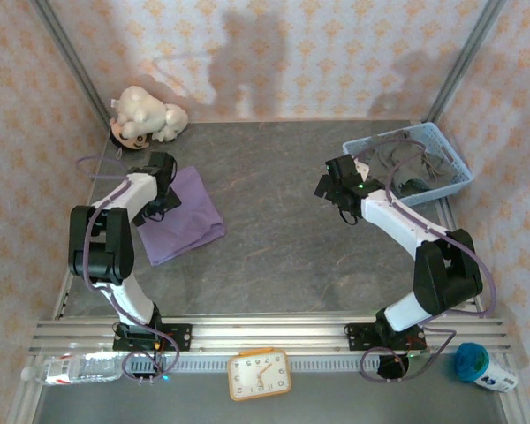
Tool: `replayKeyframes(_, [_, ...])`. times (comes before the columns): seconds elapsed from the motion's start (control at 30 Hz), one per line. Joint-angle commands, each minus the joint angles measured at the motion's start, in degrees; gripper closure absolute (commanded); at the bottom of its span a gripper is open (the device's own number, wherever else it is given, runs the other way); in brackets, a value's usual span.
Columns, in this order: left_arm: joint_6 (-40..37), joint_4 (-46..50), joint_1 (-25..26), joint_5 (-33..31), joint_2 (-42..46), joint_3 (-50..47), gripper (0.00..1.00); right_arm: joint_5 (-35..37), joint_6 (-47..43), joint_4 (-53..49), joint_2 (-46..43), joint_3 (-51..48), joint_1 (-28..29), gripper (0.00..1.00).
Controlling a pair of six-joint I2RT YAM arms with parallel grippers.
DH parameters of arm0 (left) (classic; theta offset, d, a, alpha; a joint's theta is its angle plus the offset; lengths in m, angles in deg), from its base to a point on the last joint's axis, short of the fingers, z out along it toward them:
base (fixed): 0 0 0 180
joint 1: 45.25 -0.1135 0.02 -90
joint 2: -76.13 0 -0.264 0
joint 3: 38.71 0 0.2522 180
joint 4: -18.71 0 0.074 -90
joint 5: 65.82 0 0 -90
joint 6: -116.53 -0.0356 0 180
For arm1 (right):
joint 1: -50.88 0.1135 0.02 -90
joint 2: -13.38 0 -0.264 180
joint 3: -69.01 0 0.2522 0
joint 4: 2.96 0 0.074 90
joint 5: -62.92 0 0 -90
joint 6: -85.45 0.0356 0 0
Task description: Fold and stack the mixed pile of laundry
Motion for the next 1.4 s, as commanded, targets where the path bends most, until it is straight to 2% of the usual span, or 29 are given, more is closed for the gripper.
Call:
replayKeyframes(0.0, [5.6,-4.5,2.2,5.9,5.7,-2.1,0.08,2.2,-0.9,0.1,-1.8,1.6,-0.2,0.01])
replayKeyframes(0.1, [11.0,-8.8,7.0,6.5,9.2,-3.1,0.08,2.1,-1.1,-0.1,-1.6,1.9,-0.2,0.01])
replayKeyframes(0.23, [15.2,-15.1,14.0,7.1,9.6,-2.5,0.12,2.1,-1.7,-0.6,-1.1,2.4,-0.3,0.01])
replayKeyframes(0.27, [16.0,-17.2,15.2,8.4,8.8,-2.4,0.14,2.5,-2.0,-0.7,-1.0,2.5,-0.2,0.01])
replayKeyframes(0.37, [18.7,-21.5,17.7,10.3,4.6,-2.5,0.33,3.8,-2.9,-1.2,-0.3,3.3,-0.7,0.01])
replayKeyframes(0.4, [19.8,-22.2,18.0,11.2,3.0,-2.5,0.36,4.0,-3.4,-1.9,0.0,4.1,-1.2,0.0])
replayKeyframes(0.53, [23.5,-27.5,18.4,14.0,-1.4,-5.4,0.35,4.8,-4.9,-3.1,-0.1,6.0,-2.8,0.01])
replayKeyframes(0.67, [23.6,-27.6,18.3,12.7,-2.6,-7.7,0.31,6.2,-7.0,-3.2,-0.5,7.3,-4.3,0.01])
replayKeyframes(0.8, [21.7,-23.6,16.6,9.0,-0.6,-10.7,0.27,3.9,-7.2,-2.7,0.0,8.8,-9.8,0.0])
replayKeyframes(0.97, [18.5,-21.2,10.3,8.3,4.2,-16.8,0.24,-1.5,-5.9,-1.5,3.0,12.3,-18.3,0.0])
replayKeyframes(1.2, [11.2,-18.0,0.3,5.2,9.5,-19.7,0.21,-1.0,-5.6,-4.4,17.9,26.4,-24.7,0.0])
replayKeyframes(1.37, [7.8,-17.2,-2.6,5.7,11.4,-17.9,0.15,3.3,-2.7,-10.7,28.1,35.6,-27.4,0.0])
